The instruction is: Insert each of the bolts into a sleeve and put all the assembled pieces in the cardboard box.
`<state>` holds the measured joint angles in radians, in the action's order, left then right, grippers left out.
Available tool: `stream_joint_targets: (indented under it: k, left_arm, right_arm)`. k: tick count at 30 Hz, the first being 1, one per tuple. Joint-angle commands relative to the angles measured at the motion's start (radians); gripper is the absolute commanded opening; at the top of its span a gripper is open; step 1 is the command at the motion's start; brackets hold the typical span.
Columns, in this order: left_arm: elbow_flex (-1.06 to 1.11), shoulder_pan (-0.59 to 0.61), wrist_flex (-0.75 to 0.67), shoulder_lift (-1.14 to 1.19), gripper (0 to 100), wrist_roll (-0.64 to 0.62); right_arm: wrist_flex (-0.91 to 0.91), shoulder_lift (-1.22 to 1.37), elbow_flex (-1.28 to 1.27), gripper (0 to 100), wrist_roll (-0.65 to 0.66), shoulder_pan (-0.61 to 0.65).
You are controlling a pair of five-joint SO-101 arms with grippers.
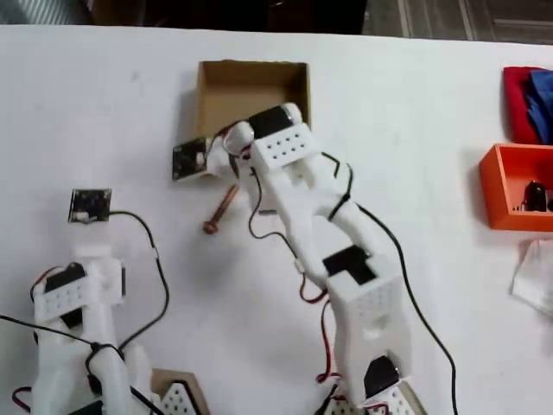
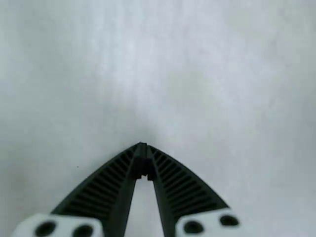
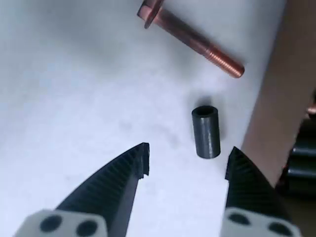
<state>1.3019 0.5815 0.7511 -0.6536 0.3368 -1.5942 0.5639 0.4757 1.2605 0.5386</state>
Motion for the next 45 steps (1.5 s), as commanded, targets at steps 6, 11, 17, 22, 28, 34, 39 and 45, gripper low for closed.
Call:
stream_joint_targets:
  k: [6,11,17,22,28,34,39,45]
  left_arm:
    - [-0.002,-0.009,-0.015,-0.021,2,0.006]
    - [-0.002,-0.009,-0.015,-0.021,2,0.006]
    - [-0.002,-0.009,-0.015,-0.021,2,0.006]
    - [-0.002,-0.009,-0.015,-0.021,2,0.006]
    - [-0.002,-0.009,-0.015,-0.021,2,0.006]
    - [-0.002,-0.009,-0.015,-0.021,2,0.006]
    - [-0.002,-0.009,-0.015,-0.021,2,0.006]
    - [-0.002,-0.009,-0.015,-0.021,2,0.006]
  right_arm:
    - [0.133,0.110,0.008,24.1,0.075,-0.002]
    - [0.157,0.130,0.009,24.0,0.075,-0.015]
    - [0.157,0.131,0.009,24.0,0.077,-0.068]
    - [0.157,0.133,0.002,24.0,0.072,-0.065]
    - [0.165,0.200,0.009,12.2,0.077,-0.028]
    - [0.162,0.246,0.008,11.9,0.069,-0.024]
    - [0.084,0.225,0.035,2.4,-0.031,-0.024]
    - [-0.025,0.088,0.049,2.2,-0.325,0.012]
